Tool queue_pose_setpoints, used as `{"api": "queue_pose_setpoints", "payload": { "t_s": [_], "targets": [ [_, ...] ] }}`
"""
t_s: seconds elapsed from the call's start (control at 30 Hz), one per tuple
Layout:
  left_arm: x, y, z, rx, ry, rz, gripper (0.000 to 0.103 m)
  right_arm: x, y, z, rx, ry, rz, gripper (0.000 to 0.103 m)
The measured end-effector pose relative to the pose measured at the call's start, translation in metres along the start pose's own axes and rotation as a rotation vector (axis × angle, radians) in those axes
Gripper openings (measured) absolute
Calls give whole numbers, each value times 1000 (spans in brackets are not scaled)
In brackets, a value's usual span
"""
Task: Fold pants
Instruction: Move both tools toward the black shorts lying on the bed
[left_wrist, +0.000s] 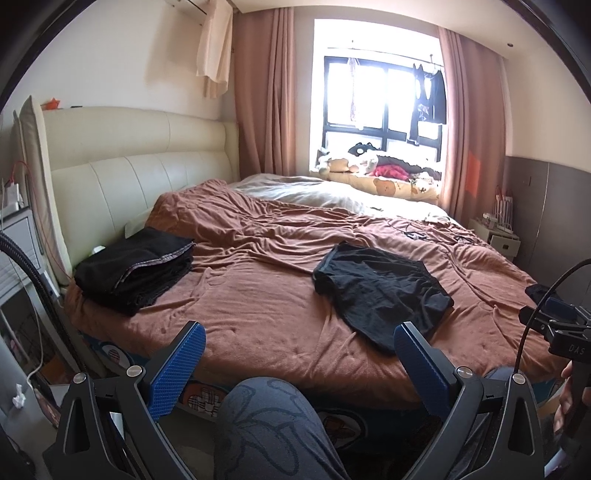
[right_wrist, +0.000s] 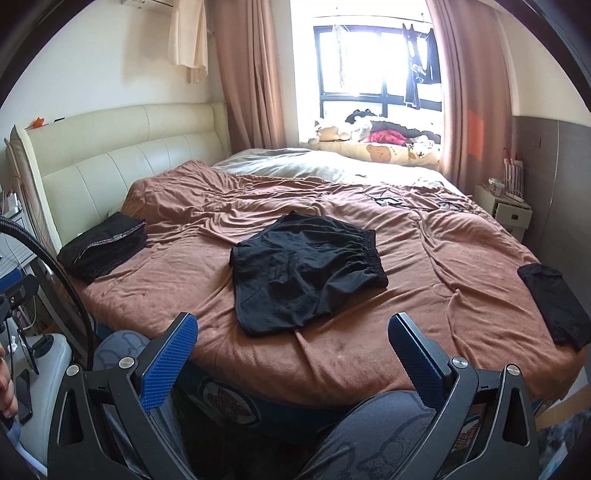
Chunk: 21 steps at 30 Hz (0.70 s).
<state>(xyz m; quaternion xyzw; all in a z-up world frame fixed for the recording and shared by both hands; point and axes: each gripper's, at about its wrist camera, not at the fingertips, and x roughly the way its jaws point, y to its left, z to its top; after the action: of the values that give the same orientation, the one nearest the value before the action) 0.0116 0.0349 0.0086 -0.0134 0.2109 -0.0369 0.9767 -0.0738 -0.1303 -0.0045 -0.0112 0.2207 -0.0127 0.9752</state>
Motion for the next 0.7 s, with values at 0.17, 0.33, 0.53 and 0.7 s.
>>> {"api": "queue_pose_setpoints", "payload": {
  "t_s": [0.17,0.33,0.53,0.7],
  "targets": [
    [24,11,5,-56,31,-16,103,23,-7,10,54,25,22,103],
    [51,11,4,-67,63,-12,103,42,-13,15,32,39,37,103],
    [86,7,4,-117,120,-13,103,72,-25,19,21,87,55,103],
    [113,-9,1,-89,175,-24,103,99,-38,20,48,126,44,103]
  ]
}}
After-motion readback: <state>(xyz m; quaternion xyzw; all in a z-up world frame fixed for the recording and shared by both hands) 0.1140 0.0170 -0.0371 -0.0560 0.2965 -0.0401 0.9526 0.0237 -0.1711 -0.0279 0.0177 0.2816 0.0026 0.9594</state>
